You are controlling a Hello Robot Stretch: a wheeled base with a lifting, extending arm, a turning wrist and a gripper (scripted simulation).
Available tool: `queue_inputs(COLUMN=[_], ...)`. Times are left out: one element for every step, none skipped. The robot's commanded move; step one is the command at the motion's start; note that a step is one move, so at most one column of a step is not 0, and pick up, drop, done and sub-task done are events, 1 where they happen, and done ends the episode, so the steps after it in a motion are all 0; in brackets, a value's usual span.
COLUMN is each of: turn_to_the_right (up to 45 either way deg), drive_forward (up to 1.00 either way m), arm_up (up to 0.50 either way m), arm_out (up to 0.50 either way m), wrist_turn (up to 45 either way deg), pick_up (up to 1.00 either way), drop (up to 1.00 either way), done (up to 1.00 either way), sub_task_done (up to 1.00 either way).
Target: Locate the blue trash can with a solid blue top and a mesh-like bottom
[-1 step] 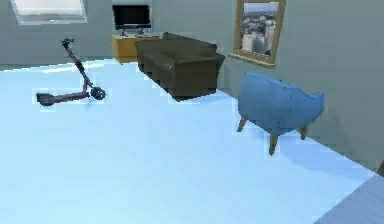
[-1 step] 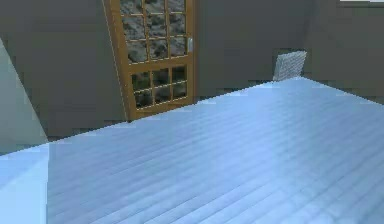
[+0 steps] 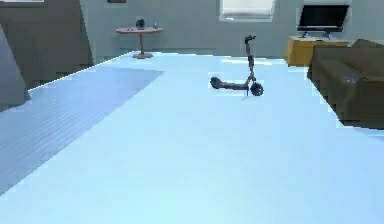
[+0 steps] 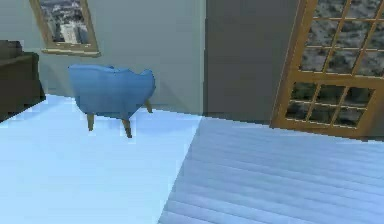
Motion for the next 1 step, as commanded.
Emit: queue_inputs(turn_to_the_right=[-45.0], drive_forward=[0.0], arm_up=[0.0], arm_out=[0.0], wrist_turn=[0.0], pick_up=[0.0], drop=[0.0], done=[0.0], sub_task_done=[0.0])
